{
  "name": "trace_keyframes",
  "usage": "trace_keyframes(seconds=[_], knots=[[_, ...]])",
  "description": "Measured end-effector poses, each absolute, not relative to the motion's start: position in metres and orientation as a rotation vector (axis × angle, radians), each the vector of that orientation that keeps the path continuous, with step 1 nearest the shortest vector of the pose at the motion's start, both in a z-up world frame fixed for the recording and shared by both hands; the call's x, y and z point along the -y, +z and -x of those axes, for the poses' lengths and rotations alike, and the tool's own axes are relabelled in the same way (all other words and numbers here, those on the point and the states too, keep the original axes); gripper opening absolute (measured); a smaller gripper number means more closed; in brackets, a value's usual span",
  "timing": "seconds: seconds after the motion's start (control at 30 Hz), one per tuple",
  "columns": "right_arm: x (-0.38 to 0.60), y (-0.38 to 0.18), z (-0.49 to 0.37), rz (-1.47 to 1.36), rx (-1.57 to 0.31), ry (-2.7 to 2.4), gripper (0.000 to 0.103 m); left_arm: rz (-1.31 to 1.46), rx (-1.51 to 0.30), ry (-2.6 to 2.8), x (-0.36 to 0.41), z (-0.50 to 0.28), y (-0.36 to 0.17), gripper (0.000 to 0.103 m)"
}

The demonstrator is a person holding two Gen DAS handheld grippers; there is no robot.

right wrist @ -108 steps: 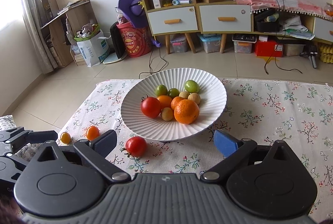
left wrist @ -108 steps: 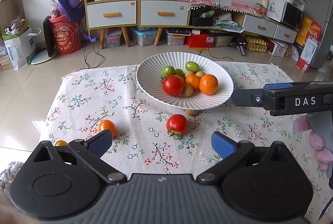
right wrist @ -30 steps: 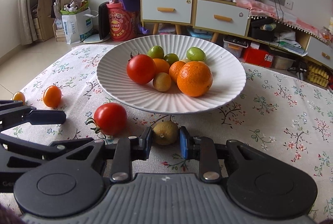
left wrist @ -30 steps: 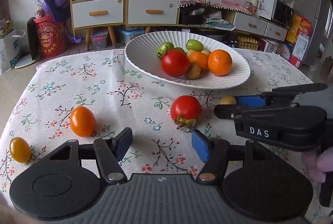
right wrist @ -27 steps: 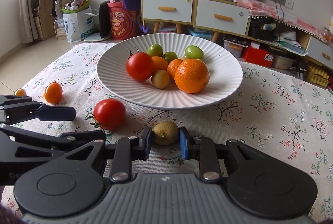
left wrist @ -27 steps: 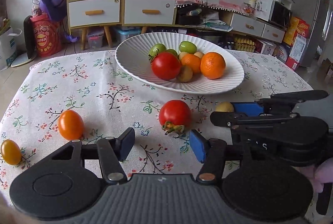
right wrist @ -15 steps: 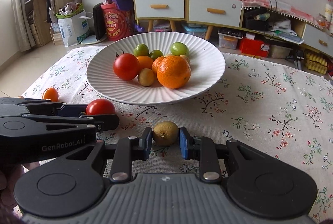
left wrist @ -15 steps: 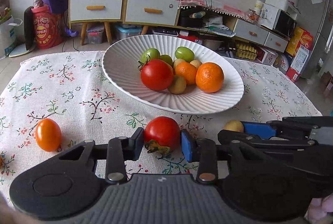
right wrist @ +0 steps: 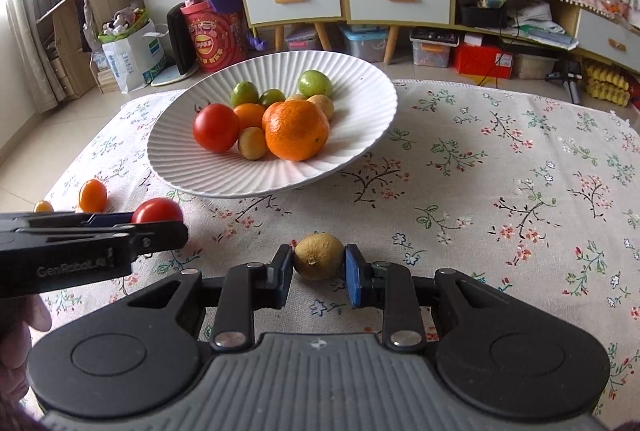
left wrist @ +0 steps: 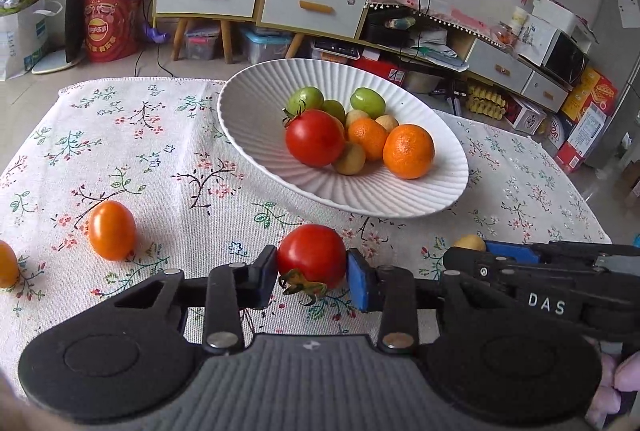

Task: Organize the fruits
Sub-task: 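Carry the red tomato and kiwi over the bowl and open both tools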

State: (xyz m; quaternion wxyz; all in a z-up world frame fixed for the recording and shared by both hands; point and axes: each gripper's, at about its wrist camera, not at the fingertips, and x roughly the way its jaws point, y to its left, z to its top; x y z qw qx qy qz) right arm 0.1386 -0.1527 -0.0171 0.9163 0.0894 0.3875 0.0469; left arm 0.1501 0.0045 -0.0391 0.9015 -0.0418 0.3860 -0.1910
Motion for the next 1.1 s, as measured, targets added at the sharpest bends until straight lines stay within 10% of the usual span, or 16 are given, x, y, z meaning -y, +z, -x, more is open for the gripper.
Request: trace_keyframes(seconds=[1.1], knots=[[0.196, 0.002, -0.191, -0.505, -0.711, 0.134, 0.025, 0.224, -0.71, -0.33, 0.037, -0.175, -0.02, 0.037]])
